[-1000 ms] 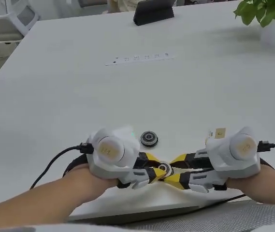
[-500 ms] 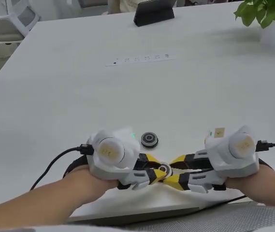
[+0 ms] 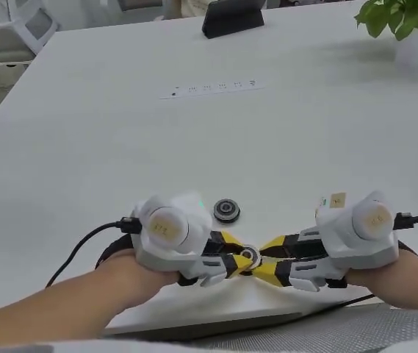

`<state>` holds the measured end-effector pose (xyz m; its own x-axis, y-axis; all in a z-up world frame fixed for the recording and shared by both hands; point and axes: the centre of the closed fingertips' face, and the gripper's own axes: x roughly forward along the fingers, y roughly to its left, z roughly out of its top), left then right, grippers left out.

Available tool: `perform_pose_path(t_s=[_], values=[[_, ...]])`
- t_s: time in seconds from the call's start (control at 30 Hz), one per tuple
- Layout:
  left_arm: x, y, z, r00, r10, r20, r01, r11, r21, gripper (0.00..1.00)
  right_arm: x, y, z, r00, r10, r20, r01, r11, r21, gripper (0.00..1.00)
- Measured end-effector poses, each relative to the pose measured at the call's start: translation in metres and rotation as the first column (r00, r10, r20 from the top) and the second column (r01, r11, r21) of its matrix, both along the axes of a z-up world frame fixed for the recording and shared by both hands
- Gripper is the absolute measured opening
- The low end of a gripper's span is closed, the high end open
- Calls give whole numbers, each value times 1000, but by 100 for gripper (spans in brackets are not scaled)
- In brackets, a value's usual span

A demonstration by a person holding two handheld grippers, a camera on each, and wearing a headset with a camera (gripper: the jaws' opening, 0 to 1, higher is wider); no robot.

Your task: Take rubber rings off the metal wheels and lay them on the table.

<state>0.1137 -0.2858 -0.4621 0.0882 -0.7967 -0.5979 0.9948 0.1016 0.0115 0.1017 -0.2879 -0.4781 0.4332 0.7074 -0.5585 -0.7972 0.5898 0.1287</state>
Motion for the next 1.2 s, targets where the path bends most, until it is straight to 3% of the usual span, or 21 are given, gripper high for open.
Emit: perform_pose_path(t_s=[0.07, 0.7, 1.03, 1.2], values=[[0, 0, 0, 1000, 1, 0, -1, 1000, 0, 7, -1, -1, 0, 1000, -2, -4, 2, 1000, 1, 10], [0, 0, 0, 1000, 2, 1, -2, 1000, 0, 7, -1, -4, -2, 998, -44, -38, 45, 999, 27, 0], [0, 0, 0, 1000, 1, 2, -1, 1000, 2, 7, 0, -8, 1, 988, -111, -108, 123, 987, 107, 0], [0, 0, 0, 1000, 2, 2, -2, 1000, 1, 7, 1, -10, 3, 975, -157, -157, 182, 970, 164, 0]])
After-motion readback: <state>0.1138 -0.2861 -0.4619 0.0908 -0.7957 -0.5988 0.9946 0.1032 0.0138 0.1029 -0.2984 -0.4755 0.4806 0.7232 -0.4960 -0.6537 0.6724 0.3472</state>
